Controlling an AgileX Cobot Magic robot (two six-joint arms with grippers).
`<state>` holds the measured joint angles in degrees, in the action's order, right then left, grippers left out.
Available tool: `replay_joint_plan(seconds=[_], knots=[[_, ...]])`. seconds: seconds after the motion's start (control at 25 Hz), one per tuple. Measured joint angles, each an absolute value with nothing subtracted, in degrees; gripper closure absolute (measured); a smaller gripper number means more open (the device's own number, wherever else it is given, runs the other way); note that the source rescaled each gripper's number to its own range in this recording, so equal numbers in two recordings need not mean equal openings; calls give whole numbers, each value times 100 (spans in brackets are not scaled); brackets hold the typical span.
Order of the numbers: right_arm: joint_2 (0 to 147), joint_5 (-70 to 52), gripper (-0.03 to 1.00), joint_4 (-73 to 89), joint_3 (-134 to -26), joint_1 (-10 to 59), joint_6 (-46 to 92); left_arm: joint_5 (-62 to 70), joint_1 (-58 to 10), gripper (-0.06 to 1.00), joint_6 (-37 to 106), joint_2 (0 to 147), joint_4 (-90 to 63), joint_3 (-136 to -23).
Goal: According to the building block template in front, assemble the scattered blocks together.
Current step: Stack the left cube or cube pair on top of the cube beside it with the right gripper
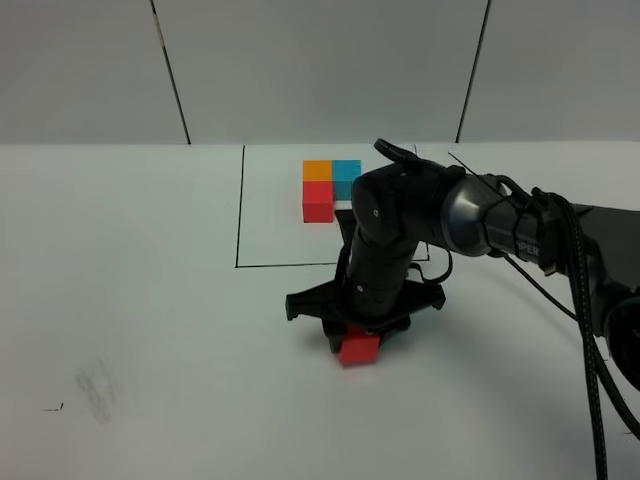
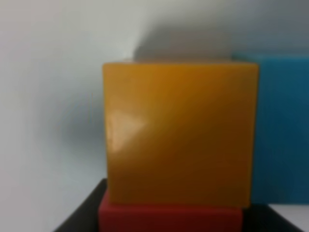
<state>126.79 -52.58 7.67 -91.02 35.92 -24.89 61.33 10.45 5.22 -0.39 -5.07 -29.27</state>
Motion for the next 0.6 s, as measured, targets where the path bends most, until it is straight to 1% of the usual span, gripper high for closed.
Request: replay_joint_plan(seconds=[0.2,0.6], knots=[[12473,-4879,96,767,-8611,3608,-2544,6133,1045,34,522,-39,-507,-2927],[12376,-4570,96,865,-8592,3775,-2560,6133,1045,34,522,-39,-507,-2927]])
